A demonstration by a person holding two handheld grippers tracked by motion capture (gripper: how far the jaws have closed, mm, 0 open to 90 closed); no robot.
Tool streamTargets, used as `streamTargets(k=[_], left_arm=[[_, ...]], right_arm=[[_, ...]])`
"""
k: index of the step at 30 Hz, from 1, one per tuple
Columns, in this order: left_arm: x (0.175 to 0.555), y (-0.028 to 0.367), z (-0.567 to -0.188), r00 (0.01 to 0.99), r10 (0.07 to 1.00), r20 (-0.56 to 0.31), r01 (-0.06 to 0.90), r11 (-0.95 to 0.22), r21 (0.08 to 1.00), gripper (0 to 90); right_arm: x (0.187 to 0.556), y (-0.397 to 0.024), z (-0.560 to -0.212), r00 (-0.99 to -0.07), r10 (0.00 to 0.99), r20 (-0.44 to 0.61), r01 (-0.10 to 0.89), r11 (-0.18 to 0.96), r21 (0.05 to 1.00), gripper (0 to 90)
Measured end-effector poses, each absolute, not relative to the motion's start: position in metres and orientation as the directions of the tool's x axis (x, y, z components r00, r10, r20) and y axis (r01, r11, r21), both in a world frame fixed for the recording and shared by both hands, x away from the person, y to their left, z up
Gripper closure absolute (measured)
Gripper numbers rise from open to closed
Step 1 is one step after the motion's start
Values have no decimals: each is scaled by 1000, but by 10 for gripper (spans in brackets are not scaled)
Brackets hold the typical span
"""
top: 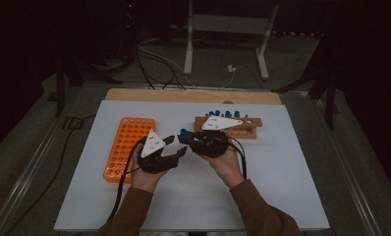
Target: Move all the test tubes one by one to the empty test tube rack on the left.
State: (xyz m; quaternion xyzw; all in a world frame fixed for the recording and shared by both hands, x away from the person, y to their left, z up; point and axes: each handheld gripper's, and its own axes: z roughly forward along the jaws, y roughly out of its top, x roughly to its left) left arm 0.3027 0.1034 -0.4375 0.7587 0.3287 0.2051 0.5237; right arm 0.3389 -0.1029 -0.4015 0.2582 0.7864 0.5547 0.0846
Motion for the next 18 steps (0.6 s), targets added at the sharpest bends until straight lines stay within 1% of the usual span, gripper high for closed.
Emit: streamTargets(k=[7,9,12,13,16,17,18], left_arm=[[302,104,-437,721,693,-25,276,-254,927,673],[301,104,-436,724,690,-19,271,-259,927,701],[301,103,-436,726,688,-11,266,-267,926,717],[301,103,-436,723,691,-5,265,-271,926,757],[301,104,-435,723,691,-13,267,-262,927,774],[301,105,-435,723,690,-13,267,-261,928,777],[301,105,-435,723,690,-13,267,-261,928,778]], right_arm=[[339,-100,-404,-855,495,155,316,262,912,762],[339,-100,-405,-856,493,155,318,265,910,762],[339,-100,-405,-858,490,156,318,267,910,762],[339,-99,-405,-860,487,154,316,270,910,762],[339,-99,-404,-860,487,155,316,270,909,762],[339,-99,-404,-860,486,157,317,267,910,756],[339,-99,-403,-860,485,156,315,265,912,722]])
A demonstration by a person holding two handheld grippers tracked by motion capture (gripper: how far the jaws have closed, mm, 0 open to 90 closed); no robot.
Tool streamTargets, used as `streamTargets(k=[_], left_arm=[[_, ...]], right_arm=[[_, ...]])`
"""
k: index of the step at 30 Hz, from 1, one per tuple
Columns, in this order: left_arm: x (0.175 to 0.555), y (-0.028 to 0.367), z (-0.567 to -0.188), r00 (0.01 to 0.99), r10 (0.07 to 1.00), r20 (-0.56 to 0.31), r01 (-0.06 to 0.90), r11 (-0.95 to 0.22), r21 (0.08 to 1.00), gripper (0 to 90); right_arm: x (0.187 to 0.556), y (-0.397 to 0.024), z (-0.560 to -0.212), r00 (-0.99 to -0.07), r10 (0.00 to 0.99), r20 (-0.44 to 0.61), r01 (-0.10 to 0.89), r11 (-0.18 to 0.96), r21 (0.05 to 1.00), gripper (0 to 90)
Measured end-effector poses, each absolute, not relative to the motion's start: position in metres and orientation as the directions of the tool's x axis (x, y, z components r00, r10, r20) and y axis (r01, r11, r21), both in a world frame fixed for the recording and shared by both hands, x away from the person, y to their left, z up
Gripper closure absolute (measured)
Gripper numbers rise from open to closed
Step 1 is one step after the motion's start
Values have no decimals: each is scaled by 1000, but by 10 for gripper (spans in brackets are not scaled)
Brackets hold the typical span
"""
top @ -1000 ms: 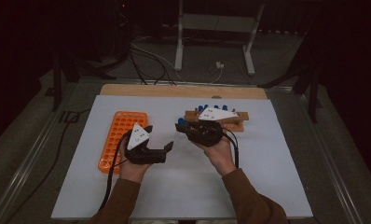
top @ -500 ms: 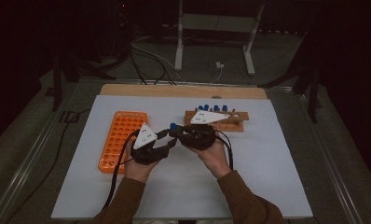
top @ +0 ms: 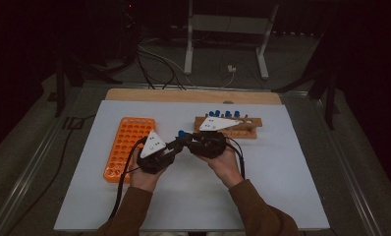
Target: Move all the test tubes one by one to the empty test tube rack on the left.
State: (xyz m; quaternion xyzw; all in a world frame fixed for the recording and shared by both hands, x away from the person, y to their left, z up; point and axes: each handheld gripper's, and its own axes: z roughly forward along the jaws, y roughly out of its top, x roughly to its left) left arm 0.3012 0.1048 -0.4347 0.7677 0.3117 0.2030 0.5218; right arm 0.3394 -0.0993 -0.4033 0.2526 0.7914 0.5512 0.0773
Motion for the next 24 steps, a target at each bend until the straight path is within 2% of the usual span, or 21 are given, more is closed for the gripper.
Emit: streamTargets(k=[5,9,24], left_arm=[[302,107,-436,718,696,-10,274,-269,923,779],[302,113,-436,706,708,-24,282,-250,926,779],[292,148,-437,673,739,-39,286,-212,934,778]], right_arm=[[341,-108,-402,-844,499,195,335,207,919,361],[342,-119,-400,-824,534,190,331,180,926,204],[340,-165,-418,-756,637,149,348,197,917,65]])
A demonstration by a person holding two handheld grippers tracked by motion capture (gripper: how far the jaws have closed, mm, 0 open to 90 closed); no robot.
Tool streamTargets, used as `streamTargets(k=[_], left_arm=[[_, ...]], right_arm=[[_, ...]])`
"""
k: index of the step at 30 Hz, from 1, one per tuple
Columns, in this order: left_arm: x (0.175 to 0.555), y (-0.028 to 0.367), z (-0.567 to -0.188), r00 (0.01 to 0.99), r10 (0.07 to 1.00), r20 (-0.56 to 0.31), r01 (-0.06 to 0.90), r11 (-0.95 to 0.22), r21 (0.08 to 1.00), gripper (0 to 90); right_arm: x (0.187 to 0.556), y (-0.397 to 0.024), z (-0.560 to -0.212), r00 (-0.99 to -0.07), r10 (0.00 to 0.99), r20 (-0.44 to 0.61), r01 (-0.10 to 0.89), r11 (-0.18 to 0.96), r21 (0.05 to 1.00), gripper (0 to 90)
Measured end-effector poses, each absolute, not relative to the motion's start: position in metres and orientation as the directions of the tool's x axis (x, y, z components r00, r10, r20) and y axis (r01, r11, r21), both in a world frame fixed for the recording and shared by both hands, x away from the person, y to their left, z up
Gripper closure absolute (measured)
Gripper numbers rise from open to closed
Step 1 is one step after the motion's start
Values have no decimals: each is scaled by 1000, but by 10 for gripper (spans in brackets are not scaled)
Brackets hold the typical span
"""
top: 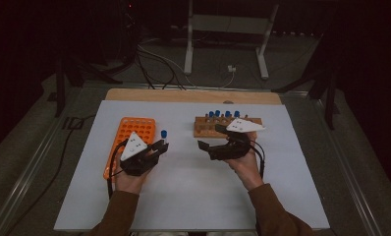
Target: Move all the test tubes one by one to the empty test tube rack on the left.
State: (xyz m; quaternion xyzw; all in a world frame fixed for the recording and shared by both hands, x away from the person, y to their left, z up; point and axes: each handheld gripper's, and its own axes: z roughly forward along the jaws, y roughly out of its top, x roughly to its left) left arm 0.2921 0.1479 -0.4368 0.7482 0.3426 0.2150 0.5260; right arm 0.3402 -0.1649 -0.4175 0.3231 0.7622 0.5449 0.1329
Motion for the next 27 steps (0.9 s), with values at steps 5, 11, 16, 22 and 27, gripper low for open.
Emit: streamTargets(k=[5,11,16,22,27], left_arm=[[286,163,-437,658,752,-37,286,-204,936,777],[278,177,-440,643,765,-34,289,-201,936,777],[272,189,-445,630,775,-36,302,-202,932,777],[265,202,-451,614,788,-49,321,-192,927,777],[261,210,-458,601,798,-54,336,-191,922,777]], right_arm=[[336,-180,-422,-735,666,130,345,202,917,45],[332,-196,-426,-712,690,133,350,185,918,45],[326,-205,-428,-703,701,119,345,190,919,45],[322,-214,-428,-691,714,113,340,183,922,46],[320,-219,-430,-684,720,119,346,176,921,46]])
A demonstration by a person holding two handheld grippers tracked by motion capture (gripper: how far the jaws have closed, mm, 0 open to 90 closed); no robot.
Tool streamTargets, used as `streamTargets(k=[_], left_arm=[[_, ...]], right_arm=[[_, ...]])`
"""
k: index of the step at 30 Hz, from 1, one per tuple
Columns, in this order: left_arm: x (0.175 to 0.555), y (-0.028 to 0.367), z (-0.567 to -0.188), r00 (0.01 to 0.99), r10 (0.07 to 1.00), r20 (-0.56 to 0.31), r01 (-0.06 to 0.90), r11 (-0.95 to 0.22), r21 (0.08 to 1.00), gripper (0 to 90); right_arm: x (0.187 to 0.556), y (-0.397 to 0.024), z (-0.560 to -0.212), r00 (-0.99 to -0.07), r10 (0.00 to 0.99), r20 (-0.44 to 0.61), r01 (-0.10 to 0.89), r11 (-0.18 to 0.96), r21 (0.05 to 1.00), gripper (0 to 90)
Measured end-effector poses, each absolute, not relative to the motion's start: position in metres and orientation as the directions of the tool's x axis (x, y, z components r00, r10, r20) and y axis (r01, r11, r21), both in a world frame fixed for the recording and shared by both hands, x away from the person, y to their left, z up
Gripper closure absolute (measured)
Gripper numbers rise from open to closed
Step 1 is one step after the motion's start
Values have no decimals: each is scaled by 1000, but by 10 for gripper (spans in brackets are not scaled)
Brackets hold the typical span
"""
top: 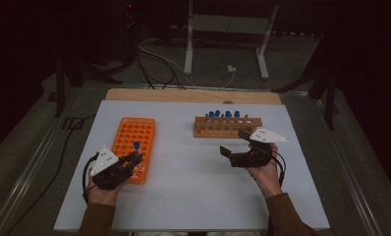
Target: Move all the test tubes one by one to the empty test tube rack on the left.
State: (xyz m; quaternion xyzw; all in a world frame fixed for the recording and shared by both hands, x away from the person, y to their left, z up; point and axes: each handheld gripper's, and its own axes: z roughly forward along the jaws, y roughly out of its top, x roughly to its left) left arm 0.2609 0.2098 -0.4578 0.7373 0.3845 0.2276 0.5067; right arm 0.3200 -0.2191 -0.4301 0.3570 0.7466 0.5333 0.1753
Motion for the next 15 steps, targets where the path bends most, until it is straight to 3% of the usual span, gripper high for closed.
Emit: streamTargets(k=[15], left_arm=[[254,214,-478,601,797,-57,377,-220,900,775]], right_arm=[[317,-222,-433,-680,721,129,348,164,923,48]])
